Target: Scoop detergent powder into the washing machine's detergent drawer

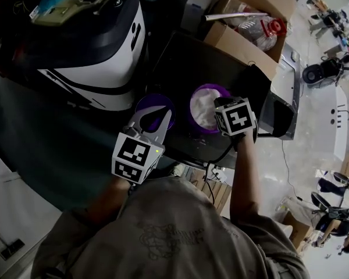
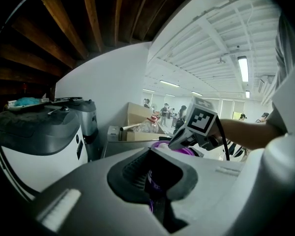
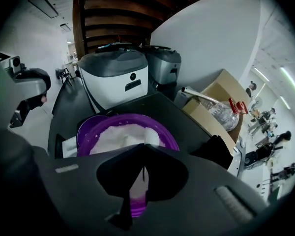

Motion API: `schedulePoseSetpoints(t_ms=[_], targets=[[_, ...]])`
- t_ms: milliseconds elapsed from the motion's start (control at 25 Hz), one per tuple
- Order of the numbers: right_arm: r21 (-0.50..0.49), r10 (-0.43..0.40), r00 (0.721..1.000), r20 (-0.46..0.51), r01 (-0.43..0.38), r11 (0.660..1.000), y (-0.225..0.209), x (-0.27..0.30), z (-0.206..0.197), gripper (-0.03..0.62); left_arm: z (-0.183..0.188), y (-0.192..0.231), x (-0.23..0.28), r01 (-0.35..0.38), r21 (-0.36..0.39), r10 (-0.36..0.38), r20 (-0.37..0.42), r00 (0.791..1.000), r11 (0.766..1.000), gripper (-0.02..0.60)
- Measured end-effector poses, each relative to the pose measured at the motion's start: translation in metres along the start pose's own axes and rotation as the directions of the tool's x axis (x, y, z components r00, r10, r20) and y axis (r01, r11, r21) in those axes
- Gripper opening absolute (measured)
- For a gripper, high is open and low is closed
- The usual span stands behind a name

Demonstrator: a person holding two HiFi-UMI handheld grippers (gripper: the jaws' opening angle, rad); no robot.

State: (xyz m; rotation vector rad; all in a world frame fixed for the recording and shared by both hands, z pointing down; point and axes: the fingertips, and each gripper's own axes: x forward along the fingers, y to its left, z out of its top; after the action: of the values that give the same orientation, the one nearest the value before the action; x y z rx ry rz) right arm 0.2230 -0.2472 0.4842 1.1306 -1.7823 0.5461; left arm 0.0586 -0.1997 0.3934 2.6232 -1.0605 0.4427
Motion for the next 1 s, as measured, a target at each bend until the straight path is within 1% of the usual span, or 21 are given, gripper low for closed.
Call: schedulePoseSetpoints(t_ms=[160, 280, 440, 840, 1000], targets=[[0.015, 0.010, 1.000, -0.022, -0.010, 1.000, 0.001, 0.009, 0.000, 0.035, -0.005, 0.005, 0.002, 0.003, -0.002, -0.003, -0.008, 1.000, 1.000, 0.000], [0.019, 0.030, 0.999, -0.033, -0.030, 0.999, 0.005, 0.014, 0.003, 0.035, -0.009, 0.012, 0.002, 0.000, -0.024, 0.000, -0.020, 1.000, 1.000, 0.000], [-0.003, 0.061, 0.997, -0.047, -0.061, 0.998, 0.014, 0.018, 0.008, 0.035, -0.011, 0.018, 0.001, -0.008, -0.031, 0.008, -0.027, 1.000, 0.999, 0.000], [-0.005, 0.186, 0.979, -0.085, -0.187, 0.982, 0.041, 0.023, 0.007, 0.035, -0.011, 0.024, -0.001, -0.019, -0.040, 0.019, -0.019, 1.000, 0.999, 0.000], [0.044, 0.259, 0.963, -0.070, -0.256, 0.966, 0.048, 0.022, 0.005, 0.035, -0.013, 0.024, -0.002, -0.015, -0.049, 0.014, -0.019, 1.000, 0.999, 0.000]])
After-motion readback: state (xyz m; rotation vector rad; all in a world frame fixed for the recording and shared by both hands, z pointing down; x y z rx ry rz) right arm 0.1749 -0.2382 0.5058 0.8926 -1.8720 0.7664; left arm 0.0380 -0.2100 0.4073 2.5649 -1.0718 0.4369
